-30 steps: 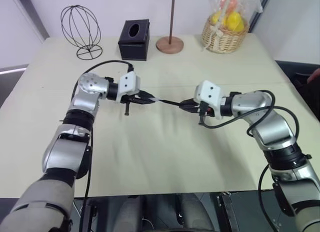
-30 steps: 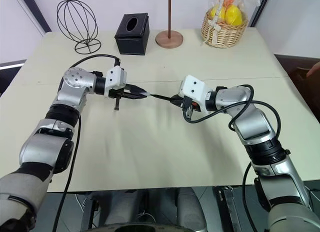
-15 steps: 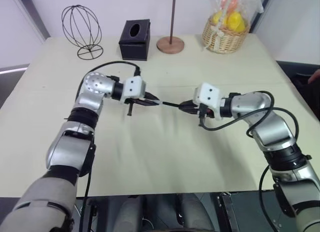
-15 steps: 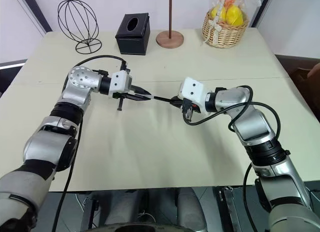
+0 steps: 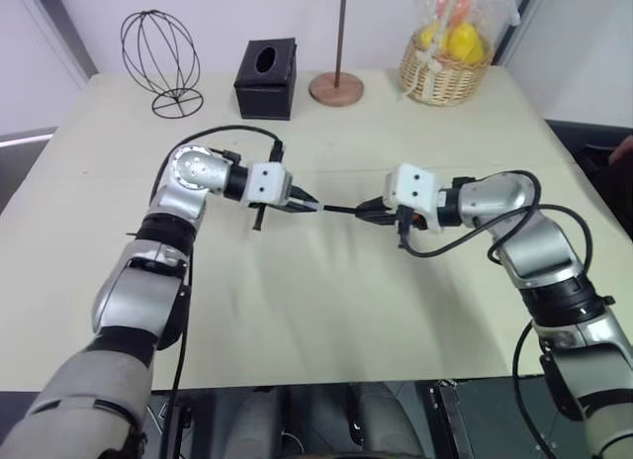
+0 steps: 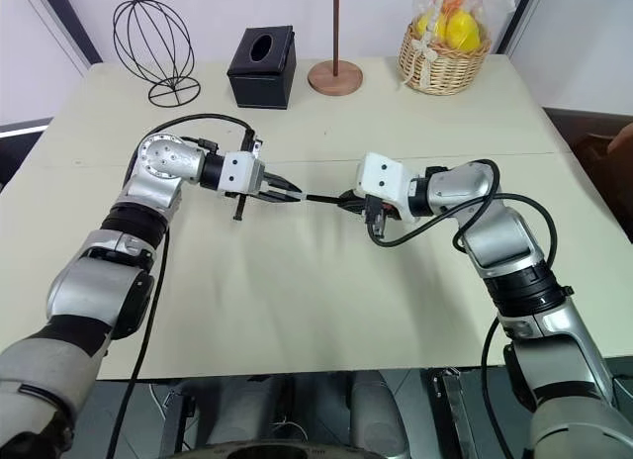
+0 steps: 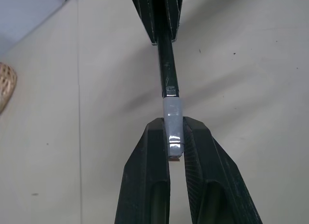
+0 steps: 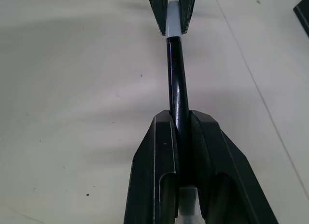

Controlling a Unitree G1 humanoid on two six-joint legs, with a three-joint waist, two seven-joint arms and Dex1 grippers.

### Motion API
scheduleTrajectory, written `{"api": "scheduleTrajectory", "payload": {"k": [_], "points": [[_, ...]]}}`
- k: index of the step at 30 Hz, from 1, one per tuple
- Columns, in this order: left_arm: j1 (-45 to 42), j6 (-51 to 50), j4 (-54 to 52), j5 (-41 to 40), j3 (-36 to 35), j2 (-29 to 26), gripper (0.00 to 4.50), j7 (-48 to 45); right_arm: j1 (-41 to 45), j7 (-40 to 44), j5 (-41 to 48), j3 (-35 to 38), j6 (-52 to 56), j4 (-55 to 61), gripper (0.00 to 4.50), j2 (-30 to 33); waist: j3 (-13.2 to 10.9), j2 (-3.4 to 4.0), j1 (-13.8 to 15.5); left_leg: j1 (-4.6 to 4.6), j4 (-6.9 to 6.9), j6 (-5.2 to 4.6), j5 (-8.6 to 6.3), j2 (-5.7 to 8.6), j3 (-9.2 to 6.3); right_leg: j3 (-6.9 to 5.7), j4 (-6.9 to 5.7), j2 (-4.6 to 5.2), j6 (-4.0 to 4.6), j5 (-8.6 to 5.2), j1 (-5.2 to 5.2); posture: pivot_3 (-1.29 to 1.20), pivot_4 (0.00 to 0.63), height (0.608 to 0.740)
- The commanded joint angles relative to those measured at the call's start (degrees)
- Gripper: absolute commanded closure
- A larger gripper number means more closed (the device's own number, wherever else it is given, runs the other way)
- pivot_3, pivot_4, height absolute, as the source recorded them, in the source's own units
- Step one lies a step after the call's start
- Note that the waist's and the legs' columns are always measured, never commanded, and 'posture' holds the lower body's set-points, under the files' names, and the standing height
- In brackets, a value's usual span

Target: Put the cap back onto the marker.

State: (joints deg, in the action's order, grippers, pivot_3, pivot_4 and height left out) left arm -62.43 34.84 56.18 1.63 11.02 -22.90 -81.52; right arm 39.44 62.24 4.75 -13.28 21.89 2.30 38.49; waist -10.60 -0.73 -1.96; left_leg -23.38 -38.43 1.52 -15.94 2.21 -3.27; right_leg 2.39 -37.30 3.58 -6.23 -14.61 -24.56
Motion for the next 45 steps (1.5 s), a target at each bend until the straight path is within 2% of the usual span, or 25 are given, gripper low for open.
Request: {"api": "scheduleTrajectory", "payload": {"k": [1,8,16,24,32,45], "points": [[-2.7,-3.9,-1.4,-1.1,0.3,2.5,4.48,-0.1,2.1,-1.0,1.6,0.6,1.5,2.6,4.50,-2.2,0.0,0.00,0.0,0.00,0.00,0.00,0.00,0.00,0.00,0.00,0.00,0.00,0.00,0.00,0.00,0.00,0.150,0.740],[-2.9,-7.4,-2.2,-1.8,-0.7,4.3,4.48,-0.1,2.5,-1.5,2.8,1.4,5.3,3.8,4.50,-4.1,0.0,0.00,-0.1,0.00,-0.01,0.00,0.00,0.00,-0.01,0.00,0.00,0.00,0.00,0.00,0.00,0.00,0.150,0.740],[-3.7,1.4,-0.5,1.1,-0.2,6.6,4.48,7.7,2.4,-1.6,3.2,2.1,7.0,4.4,4.50,-5.5,0.0,0.00,0.1,0.00,-0.01,0.00,0.00,0.00,-0.01,0.00,0.00,0.01,0.00,0.00,0.00,0.00,0.150,0.740],[-2.7,-0.8,-1.8,-2.4,-0.9,8.2,4.48,2.2,2.2,-1.6,2.8,2.2,7.0,4.7,4.50,-5.5,0.0,0.00,0.1,0.00,-0.01,0.00,0.00,0.01,0.00,0.00,0.00,0.00,0.00,0.00,0.00,0.00,0.150,0.740],[-2.5,2.1,-1.8,-1.1,0.5,7.8,4.48,-4.1,1.7,-0.8,2.1,2.2,6.5,4.9,4.50,-5.1,0.0,0.00,0.1,0.00,-0.01,0.00,0.00,0.01,0.00,0.00,0.00,0.00,0.00,0.00,0.00,0.00,0.150,0.740],[-3.7,-0.2,-2.1,1.1,1.5,12.0,4.48,-1.5,0.4,-1.4,2.0,2.6,7.2,6.3,4.50,-5.6,0.0,0.00,0.1,-0.01,-0.05,0.00,0.00,0.01,0.00,0.00,-0.02,0.00,0.00,0.00,0.00,0.00,0.150,0.740]]}}
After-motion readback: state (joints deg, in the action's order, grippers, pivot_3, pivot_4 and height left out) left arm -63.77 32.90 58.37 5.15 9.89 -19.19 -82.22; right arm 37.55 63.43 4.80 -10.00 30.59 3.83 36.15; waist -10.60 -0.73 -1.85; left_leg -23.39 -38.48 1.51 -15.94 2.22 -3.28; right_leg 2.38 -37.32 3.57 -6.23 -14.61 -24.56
